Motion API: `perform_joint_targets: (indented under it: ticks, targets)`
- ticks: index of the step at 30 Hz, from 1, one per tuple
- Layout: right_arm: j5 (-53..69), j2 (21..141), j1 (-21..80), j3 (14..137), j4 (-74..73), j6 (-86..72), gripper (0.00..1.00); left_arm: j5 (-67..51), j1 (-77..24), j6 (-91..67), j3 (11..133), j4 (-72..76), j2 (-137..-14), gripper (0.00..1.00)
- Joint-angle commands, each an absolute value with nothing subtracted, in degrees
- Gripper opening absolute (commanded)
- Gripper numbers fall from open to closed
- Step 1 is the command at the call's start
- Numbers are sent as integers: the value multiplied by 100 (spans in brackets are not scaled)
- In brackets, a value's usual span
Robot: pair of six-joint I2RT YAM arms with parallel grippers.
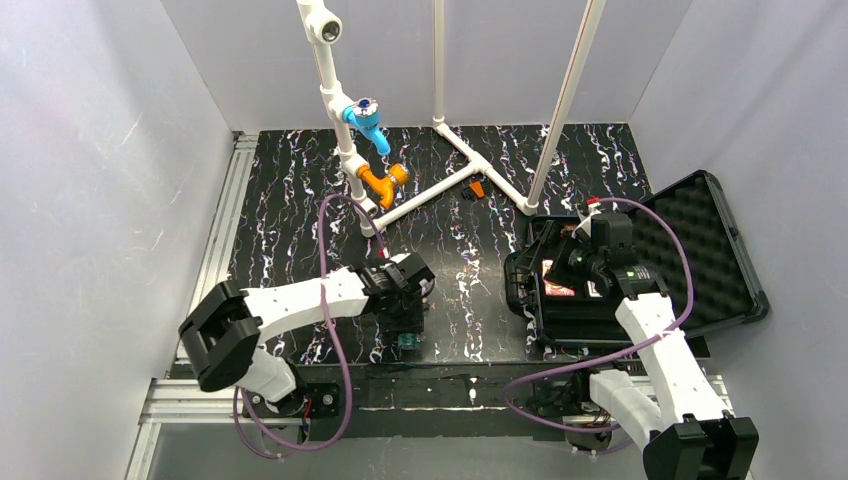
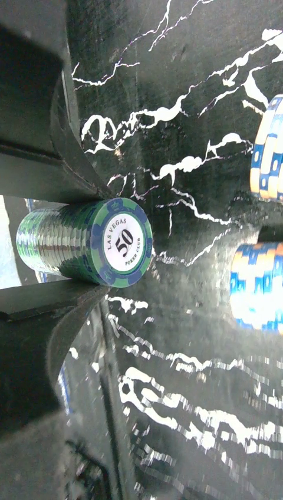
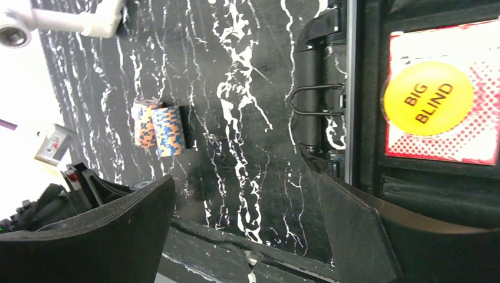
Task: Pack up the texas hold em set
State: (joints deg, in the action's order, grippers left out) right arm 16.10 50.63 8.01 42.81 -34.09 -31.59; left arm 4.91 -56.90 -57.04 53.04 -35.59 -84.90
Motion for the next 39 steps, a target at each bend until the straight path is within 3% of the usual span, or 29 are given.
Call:
perform_joint_targets:
  ticks: [1,15,24,39]
  targets:
    - [2329,4891,835,4094,-2868,-3072,98,297,-5709,-5701,5328,-3550,-7840,0]
    - [3534,4851,1207,3966,-1708,-3457,98,1,-5712,-5418,5490,-2898,-6823,0]
    - [4129,4610,1789,3604,-136,-4061,98,17,-5704,-5325,5769,-2774,-6544,0]
    - [3917,4617,3148,3465,824,-4252,98,0,-5708,-5523,5761,-1417,-6156,0]
